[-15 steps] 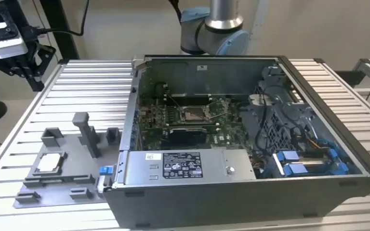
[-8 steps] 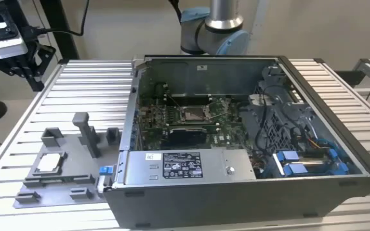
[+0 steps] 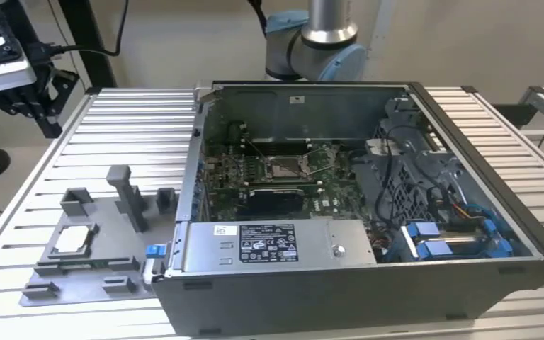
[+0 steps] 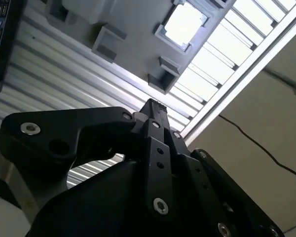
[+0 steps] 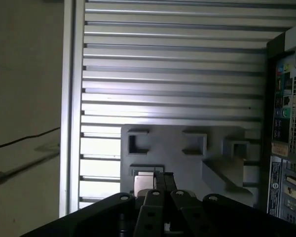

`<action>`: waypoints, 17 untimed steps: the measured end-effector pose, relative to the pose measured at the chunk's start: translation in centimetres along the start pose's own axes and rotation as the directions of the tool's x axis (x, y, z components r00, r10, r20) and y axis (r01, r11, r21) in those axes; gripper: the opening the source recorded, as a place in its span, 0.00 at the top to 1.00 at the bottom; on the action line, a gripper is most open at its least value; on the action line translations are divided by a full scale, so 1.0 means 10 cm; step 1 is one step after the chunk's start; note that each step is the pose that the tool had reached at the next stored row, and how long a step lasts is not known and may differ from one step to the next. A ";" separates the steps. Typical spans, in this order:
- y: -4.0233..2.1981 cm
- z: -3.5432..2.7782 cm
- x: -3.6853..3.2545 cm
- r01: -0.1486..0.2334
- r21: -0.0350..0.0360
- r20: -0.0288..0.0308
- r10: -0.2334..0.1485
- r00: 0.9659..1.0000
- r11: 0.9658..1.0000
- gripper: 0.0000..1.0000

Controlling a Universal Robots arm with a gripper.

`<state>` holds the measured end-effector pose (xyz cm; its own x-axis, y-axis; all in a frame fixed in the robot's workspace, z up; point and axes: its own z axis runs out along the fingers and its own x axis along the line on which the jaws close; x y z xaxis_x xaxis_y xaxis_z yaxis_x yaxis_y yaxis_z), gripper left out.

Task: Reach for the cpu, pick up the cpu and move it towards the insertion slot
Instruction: 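Reach for the cpu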

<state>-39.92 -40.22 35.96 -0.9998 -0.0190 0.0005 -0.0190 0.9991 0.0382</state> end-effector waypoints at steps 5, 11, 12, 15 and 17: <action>-0.120 0.030 0.004 0.000 0.000 0.000 0.000 1.000 1.000 1.00; -0.151 0.038 0.018 0.000 0.000 0.000 0.000 1.000 1.000 1.00; -0.151 0.038 0.018 0.000 0.000 0.000 0.000 1.000 1.000 1.00; -0.151 0.038 0.018 0.000 0.000 0.000 0.000 1.000 1.000 1.00; -0.151 0.038 0.018 0.000 0.000 0.000 0.000 1.000 1.000 0.00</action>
<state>-40.07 -41.71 35.52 -0.9998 -0.0194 0.0004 -0.0194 0.9991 0.0382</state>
